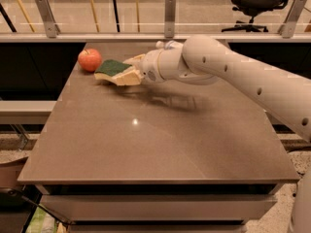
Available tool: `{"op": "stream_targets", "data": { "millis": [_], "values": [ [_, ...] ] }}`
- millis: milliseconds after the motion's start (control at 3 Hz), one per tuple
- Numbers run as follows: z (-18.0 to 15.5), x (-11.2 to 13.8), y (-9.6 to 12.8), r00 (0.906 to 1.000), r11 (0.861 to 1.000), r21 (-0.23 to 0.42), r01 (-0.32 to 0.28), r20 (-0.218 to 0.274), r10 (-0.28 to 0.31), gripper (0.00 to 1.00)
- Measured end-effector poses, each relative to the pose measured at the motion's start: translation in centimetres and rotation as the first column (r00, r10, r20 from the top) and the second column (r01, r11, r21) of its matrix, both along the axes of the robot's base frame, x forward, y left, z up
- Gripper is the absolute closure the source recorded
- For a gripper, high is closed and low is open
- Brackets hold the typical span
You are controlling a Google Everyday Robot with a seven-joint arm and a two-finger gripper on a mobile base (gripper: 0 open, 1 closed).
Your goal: Move sponge near apple
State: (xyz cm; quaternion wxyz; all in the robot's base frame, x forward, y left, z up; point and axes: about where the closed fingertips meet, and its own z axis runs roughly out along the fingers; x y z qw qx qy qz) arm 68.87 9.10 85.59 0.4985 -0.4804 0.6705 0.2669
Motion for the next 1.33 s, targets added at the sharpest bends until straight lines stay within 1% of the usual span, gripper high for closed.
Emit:
{"op": "stream_targets", "data": {
  "millis": [667,1000,1333],
  "values": [
    [-0.08,-0.14,0.51,1.0,1.0,0.001,-0.008,-0.002,0.008,0.13],
    [-0.12,-0.21,0.76,0.9999,1.0,0.001,-0.012,-0.003,0.012,0.0],
    [-0.12,-0.22,0.76,0.9999,1.0,0.001,-0.012,-0.003,0.012,0.0]
  ]
}}
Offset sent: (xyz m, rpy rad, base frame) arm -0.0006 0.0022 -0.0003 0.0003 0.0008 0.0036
